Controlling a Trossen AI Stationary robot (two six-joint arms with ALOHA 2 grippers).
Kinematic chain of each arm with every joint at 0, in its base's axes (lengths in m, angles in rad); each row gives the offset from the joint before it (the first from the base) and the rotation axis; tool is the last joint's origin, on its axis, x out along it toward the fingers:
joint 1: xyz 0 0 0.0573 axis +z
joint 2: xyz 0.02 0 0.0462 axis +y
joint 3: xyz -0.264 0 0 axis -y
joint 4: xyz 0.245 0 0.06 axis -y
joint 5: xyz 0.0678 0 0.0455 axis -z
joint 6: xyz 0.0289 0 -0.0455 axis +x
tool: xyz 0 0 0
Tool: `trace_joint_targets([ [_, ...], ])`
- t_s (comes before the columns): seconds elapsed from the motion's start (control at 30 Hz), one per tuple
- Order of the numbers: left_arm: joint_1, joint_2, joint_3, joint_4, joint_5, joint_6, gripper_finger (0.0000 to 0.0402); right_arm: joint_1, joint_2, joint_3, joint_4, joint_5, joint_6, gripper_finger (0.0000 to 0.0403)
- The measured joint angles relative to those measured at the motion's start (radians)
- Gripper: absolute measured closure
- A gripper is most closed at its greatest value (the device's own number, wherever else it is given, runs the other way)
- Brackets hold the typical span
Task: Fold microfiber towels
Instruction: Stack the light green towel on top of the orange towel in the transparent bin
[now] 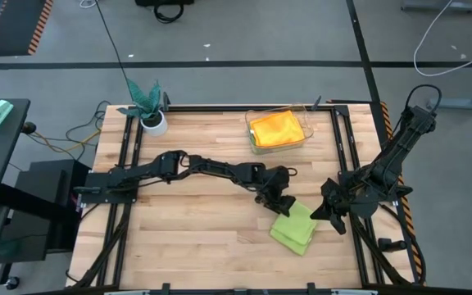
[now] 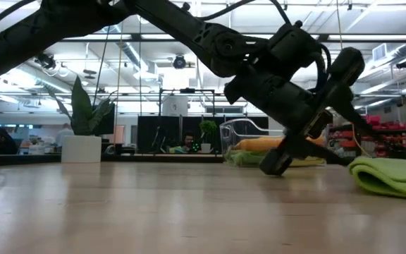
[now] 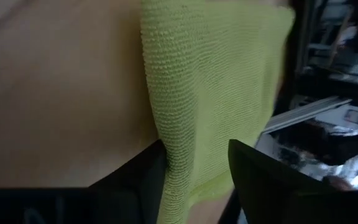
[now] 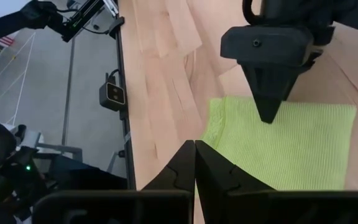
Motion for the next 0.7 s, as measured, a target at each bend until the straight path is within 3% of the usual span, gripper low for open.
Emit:
trace_joint_targets([
  [0.17, -0.024, 0.039, 0.003, 0.129, 0.005, -0.086, 0.0233, 0.0, 0.0, 0.0, -0.001, 0.0, 0.002, 0.0387],
  [0.7, -0.018, 0.038, 0.003, 0.073, 0.027, -0.144, 0.0277, 0.0, 0.0, 0.0, -0.001, 0.0, 0.008, 0.0387],
])
